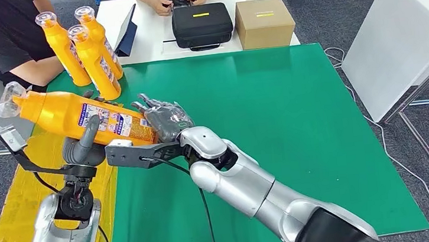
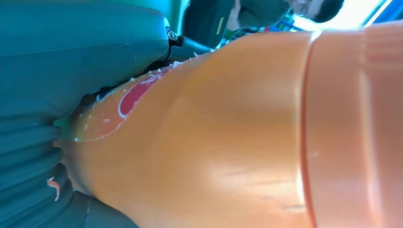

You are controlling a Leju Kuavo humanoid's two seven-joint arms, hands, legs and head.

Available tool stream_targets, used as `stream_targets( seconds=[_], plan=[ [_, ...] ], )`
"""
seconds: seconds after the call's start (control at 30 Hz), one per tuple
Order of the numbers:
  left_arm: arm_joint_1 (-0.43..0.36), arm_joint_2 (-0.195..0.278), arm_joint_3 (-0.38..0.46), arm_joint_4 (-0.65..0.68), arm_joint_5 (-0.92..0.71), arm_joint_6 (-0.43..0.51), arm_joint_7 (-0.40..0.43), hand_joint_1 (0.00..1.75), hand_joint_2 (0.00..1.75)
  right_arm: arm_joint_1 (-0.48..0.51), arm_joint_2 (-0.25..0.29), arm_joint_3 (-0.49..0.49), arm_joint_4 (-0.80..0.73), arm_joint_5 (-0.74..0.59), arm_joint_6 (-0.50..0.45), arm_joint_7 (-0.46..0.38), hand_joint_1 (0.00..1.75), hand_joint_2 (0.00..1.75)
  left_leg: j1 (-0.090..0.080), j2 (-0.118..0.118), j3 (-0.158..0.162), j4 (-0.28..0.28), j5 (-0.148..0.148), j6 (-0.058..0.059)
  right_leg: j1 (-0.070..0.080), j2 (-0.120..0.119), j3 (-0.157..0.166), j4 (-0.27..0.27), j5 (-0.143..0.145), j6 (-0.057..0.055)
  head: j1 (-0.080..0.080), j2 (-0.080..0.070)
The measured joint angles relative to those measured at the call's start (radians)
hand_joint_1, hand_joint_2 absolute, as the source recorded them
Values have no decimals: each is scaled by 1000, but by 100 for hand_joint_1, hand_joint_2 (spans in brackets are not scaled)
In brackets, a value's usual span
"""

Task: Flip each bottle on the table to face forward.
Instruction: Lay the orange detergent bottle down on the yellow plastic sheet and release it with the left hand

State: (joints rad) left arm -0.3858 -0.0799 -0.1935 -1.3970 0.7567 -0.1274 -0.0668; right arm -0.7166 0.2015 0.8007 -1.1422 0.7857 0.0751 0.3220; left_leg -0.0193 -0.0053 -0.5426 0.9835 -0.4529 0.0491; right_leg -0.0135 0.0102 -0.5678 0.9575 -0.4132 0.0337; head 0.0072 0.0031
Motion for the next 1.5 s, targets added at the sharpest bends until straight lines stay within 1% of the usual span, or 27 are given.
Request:
stream_targets(
  seconds=[0.2, 0.33, 0.37, 0.5, 0.67, 0.73, 0.83, 0.9, 0.93, 1.07, 1.13, 1.23, 1.33, 1.43, 1.5],
  plan=[
    [8, 12, 48, 1, -5, 4, -13, 175, 175, 22, -79, -144, -101, 1, 38, 1, 0, 0, 0, -1, 0, 0, 0, 0, 0, -1, 0, 0, 0, 0, 0, 0],
    [12, 25, 58, 12, -49, 18, -39, 175, 175, 53, -121, -197, -141, 3, 34, -11, 0, 0, 0, -1, 0, 0, 0, 0, 0, -1, 0, 0, 0, 0, 0, 0],
    [11, 28, 58, 16, -88, 40, -57, 175, 175, 64, -129, -205, -151, 5, 31, -12, 0, 0, 0, -1, 0, 0, 0, 0, 0, -1, 0, 0, 0, 0, 0, 0],
    [-12, 40, 60, 36, -345, 207, -138, 175, 175, 109, -162, -237, -196, 17, 18, -13, 0, 0, 0, -1, -1, 0, 0, 0, 0, -1, -1, 0, 0, 0, 0, 0],
    [-37, 45, 61, 57, -430, 258, -156, 175, 175, 138, -183, -255, -231, 19, 17, -10, 0, 0, 0, 0, -1, 0, 0, 0, 0, 0, -1, 0, 0, 0, 0, 0],
    [-42, 48, 61, 65, -539, 341, -175, 175, 175, 145, -190, -258, -240, 19, 17, -10, 0, 0, 0, 0, -1, 0, 0, 0, 0, 0, -1, 0, 0, 0, 0, 0],
    [-57, 59, 61, 83, -833, 525, -205, 175, 175, 158, -202, -263, -255, 19, 16, -10, 0, 0, 0, 0, -1, 0, 0, 0, 0, 0, -1, 0, 0, 0, 0, 0],
    [-71, 72, 61, 101, -1010, 610, -208, 175, 175, 165, -210, -268, -265, 17, 14, -10, 0, 0, 0, 0, -1, 0, 0, 0, 0, 0, -1, 0, 0, 0, 0, 0],
    [-77, 78, 61, 109, -1061, 633, -208, 175, 175, 168, -214, -270, -269, 16, 13, -10, 0, 0, 0, 0, -1, 0, 0, 0, 0, 0, -1, 0, 0, 0, 0, 0],
    [-88, 91, 61, 133, -1115, 658, -204, 175, 175, 173, -223, -276, -281, 14, 12, -10, 0, 0, 0, 0, -1, 0, 0, 0, 0, 0, -1, 0, 0, 0, 0, 0],
    [-91, 97, 61, 146, -1190, 690, -189, 175, 175, 173, -225, -276, -285, 11, 12, -11, 0, 0, 0, 0, -1, 0, 0, 0, 0, 0, -1, 0, 0, 0, 0, 0],
    [-96, 109, 64, 183, -1445, 779, -160, 175, 175, 173, -227, -276, -292, -4, 16, -17, 0, 0, 0, 0, -1, 0, 0, 0, 0, 0, -1, 0, 0, 0, 0, 0],
    [-88, 118, 97, 223, -1701, 817, -171, 175, 175, 168, -227, -274, -295, -24, 26, -27, 0, 0, 0, 0, -1, 0, 0, 0, 0, 0, -1, 0, 0, 0, 0, 0],
    [-61, 119, 151, 264, -1864, 821, -193, 175, 175, 150, -226, -269, -295, -51, 35, -39, 0, 0, 0, 1, -1, 0, 0, 0, 0, 0, -1, 0, 0, 0, 0, 0],
    [-38, 119, 189, 282, -1924, 822, -205, 175, 175, 133, -226, -265, -295, -64, 38, -45, 0, 0, 0, 1, -1, 0, 0, 0, 0, 0, -1, 0, 0, 0, 0, 0]
  ],
)
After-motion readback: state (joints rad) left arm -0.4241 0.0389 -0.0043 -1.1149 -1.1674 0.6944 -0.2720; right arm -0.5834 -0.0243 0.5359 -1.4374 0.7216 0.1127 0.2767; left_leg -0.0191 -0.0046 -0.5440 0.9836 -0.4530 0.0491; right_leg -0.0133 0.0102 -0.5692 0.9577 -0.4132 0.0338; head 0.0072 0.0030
